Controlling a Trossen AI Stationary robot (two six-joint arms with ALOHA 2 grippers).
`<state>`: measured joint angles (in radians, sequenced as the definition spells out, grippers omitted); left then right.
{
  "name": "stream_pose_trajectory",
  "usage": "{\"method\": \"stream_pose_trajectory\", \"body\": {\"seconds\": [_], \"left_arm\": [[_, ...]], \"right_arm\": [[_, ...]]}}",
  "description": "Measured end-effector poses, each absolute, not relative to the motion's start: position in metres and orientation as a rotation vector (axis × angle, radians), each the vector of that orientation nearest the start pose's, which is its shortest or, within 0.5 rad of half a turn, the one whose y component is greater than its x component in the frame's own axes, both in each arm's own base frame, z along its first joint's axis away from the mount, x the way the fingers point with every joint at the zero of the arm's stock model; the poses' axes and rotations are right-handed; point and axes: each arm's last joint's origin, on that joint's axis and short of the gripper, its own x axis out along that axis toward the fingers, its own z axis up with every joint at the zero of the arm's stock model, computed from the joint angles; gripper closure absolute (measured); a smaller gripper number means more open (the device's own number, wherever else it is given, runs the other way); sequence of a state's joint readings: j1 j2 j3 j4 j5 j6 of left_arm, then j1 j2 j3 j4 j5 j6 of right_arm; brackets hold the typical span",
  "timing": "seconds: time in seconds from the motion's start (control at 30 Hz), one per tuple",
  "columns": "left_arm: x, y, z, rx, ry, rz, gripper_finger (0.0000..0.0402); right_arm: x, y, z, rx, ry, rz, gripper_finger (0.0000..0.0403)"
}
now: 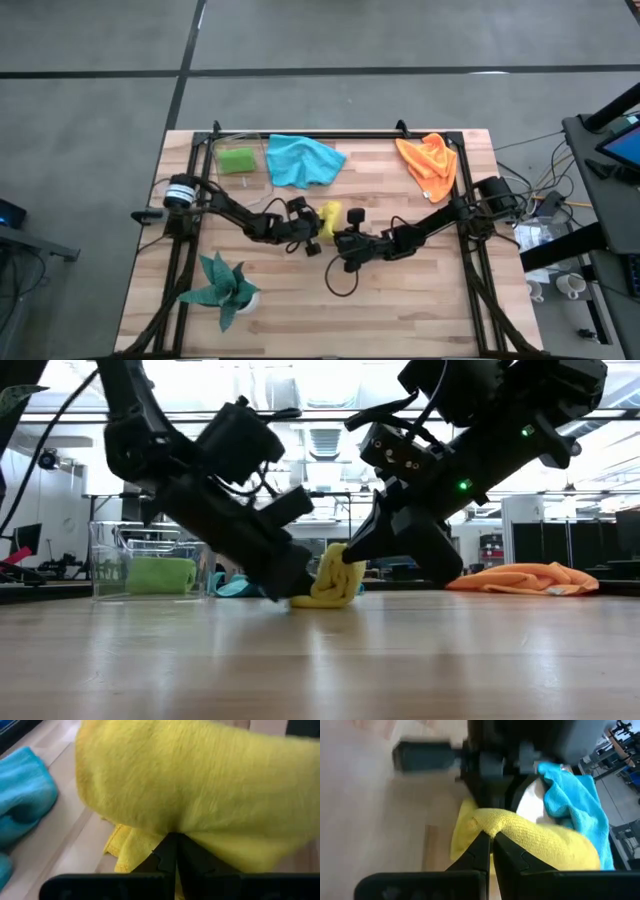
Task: Roll microfiber towels into tight, uniform cylinder then place into a basket
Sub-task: Roll the yellow microfiber towel
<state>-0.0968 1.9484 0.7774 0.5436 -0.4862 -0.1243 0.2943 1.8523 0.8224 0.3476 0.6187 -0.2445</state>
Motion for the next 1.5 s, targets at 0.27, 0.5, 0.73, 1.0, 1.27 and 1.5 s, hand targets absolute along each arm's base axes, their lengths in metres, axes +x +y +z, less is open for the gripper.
{"method": "stream_pose_trajectory", "body": {"seconds": [0.27,0.5,0.73,1.0,1.27,1.5], "left_arm": [[0.364,-0.022,0.082,0.049,0.535,0.413,0.0401],[0.369,-0.025,0.081,0.050,0.533,0.404,0.0401],[0.362,-0.031,0.097,0.109,0.576,0.354,0.0402],[0.354,-0.032,0.112,0.150,0.630,0.339,0.0402],[0.348,-0.030,0.121,0.168,0.674,0.351,0.0402],[0.342,-0.029,0.118,0.204,0.746,0.378,0.0402]], "right_arm": [[0.338,0.081,0.125,-0.565,0.654,-0.195,0.0394],[0.337,0.073,0.121,-0.514,0.701,-0.188,0.0394],[0.339,0.066,0.120,-0.494,0.706,-0.180,0.0394],[0.340,0.059,0.119,-0.472,0.716,-0.164,0.0394],[0.341,0.057,0.120,-0.470,0.714,-0.165,0.0394],[0.341,0.057,0.120,-0.473,0.715,-0.163,0.0394]]}}
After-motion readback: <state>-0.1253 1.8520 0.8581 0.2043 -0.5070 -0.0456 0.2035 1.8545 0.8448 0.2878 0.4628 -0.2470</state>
